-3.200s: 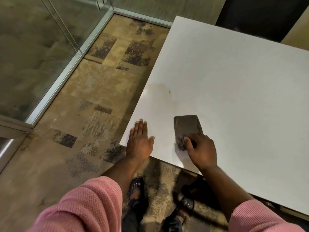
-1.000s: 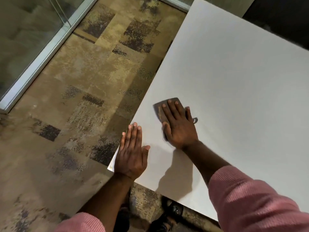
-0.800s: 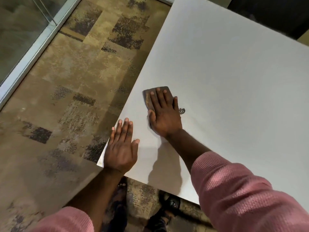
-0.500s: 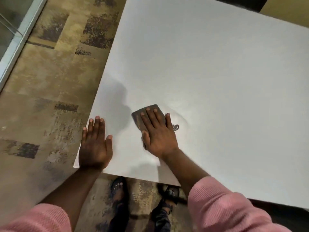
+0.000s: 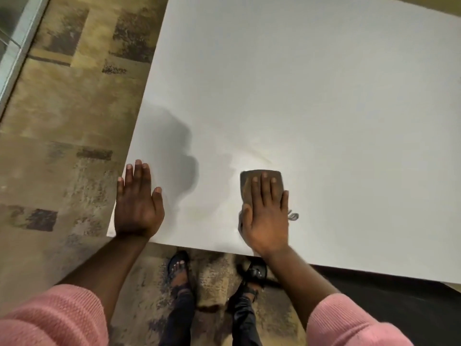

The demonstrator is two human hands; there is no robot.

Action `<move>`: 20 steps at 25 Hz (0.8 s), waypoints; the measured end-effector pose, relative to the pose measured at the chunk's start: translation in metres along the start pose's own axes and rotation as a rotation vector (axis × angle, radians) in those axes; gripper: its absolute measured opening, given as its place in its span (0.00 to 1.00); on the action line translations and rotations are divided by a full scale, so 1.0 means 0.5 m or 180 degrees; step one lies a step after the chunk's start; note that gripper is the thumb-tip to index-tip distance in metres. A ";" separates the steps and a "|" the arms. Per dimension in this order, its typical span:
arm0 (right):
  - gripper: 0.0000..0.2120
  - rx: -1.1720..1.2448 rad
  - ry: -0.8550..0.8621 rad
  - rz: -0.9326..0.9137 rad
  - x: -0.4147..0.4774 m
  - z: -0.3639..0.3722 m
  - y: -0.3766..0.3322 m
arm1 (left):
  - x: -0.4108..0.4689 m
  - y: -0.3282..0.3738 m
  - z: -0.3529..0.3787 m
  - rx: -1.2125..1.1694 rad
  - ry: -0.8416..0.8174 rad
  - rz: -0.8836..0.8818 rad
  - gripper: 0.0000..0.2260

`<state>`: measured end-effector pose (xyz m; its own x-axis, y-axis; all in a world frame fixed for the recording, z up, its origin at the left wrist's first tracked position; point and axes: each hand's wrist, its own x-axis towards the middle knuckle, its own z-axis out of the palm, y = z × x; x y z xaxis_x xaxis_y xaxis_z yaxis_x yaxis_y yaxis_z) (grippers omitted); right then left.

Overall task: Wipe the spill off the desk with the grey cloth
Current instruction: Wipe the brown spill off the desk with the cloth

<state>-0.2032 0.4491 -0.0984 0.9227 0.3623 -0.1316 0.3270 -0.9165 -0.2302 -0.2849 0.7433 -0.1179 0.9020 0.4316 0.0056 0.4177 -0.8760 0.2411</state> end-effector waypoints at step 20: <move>0.32 -0.0021 -0.0192 0.0111 -0.152 0.026 -0.022 | 0.000 -0.008 0.000 -0.0035 -0.0125 0.0047 0.28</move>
<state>-0.2796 0.4339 -0.0984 0.9197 0.3394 -0.1974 0.2963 -0.9298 -0.2181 -0.2866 0.7470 -0.1189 0.9118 0.4097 -0.0289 0.4033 -0.8797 0.2520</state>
